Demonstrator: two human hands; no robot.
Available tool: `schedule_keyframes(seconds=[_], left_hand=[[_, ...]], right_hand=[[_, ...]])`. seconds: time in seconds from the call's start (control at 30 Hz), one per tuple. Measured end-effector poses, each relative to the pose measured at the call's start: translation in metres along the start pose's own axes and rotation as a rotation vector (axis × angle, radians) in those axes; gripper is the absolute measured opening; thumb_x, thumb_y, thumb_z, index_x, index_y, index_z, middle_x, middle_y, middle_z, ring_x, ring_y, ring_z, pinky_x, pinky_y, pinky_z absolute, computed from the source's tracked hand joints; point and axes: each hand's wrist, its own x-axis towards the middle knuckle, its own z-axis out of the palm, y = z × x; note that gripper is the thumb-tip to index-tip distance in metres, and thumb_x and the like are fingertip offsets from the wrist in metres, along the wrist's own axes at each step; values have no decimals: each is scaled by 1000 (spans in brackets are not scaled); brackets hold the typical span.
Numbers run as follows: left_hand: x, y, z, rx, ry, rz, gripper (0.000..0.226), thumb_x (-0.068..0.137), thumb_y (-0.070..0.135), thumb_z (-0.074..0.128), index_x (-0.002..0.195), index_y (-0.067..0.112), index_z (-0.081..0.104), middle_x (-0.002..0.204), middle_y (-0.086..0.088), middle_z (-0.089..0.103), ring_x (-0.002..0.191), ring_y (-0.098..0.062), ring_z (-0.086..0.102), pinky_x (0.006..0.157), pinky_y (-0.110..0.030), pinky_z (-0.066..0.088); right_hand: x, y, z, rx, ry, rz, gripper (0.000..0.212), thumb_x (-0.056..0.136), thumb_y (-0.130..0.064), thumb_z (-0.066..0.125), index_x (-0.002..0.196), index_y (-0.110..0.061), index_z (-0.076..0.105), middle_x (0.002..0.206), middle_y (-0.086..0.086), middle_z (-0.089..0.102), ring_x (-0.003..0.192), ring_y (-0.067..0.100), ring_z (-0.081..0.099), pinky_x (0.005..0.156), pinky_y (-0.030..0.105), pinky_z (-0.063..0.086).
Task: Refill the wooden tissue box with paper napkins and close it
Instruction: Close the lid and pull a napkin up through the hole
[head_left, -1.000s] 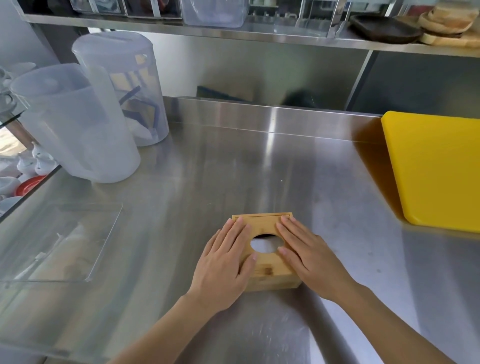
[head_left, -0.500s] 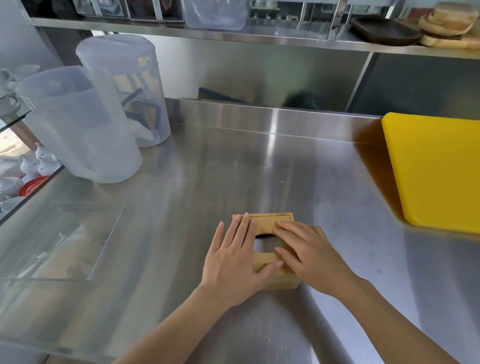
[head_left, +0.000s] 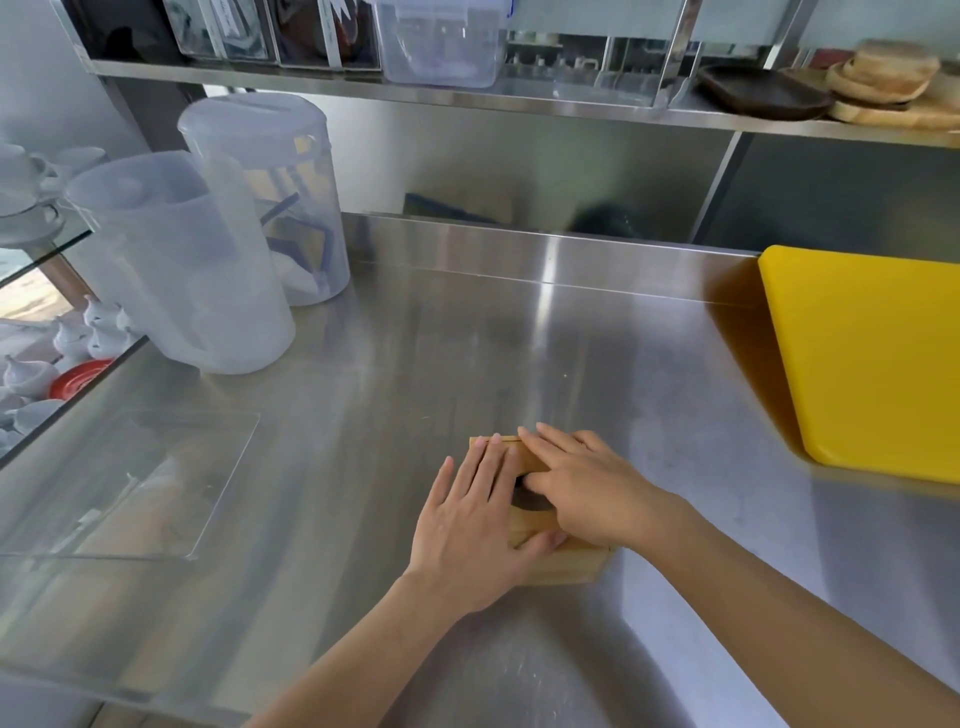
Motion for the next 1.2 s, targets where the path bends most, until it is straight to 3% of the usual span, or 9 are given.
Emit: schedule_keyframes(seconds=[0.13,0.3,0.57,0.87,1.1,1.2], left_hand=[[-1,-1,1,-29,2,-8,86,79,75,17,133,14,44,142,-2,45,133,-18,37,104,-42,35],[-1,0,3,-61,36,-8,80,77,74,33,134,18,42,144,1,43,135,-16,32,103,-40,35],[0,-1,6,-60,55,-14,81,76,73,35,135,18,41,144,0,42,135,-17,33,104,-41,36],[0,-1,7,-132,22,-15,86,78,73,27,143,17,27,152,1,28,141,-14,16,112,-39,26],[-1,-1,8,-79,28,-24,81,77,73,32,134,18,43,143,-1,44,134,-18,35,102,-44,36],[-1,-1,4,-124,18,-3,80,78,76,25,136,22,37,147,0,37,138,-15,25,108,-44,27]], right_hand=[[6,-8,-7,-98,-149,52,34,93,-18,45,126,-14,52,158,10,-12,145,29,-10,115,47,6],[16,-13,-12,-127,-292,126,39,92,-17,47,132,-19,47,156,9,-21,143,30,-19,116,52,-2],[14,-16,-8,1,-70,104,25,90,-10,48,111,-10,62,158,14,-4,146,23,-4,116,47,6],[12,-12,5,87,205,48,27,87,-7,47,103,-8,68,153,7,29,141,17,19,108,36,6],[8,-2,14,173,339,46,20,84,-14,48,85,-10,67,124,0,55,120,18,42,82,25,12],[3,3,17,244,355,29,12,85,-16,52,78,-13,60,109,-3,58,107,14,46,81,21,14]])
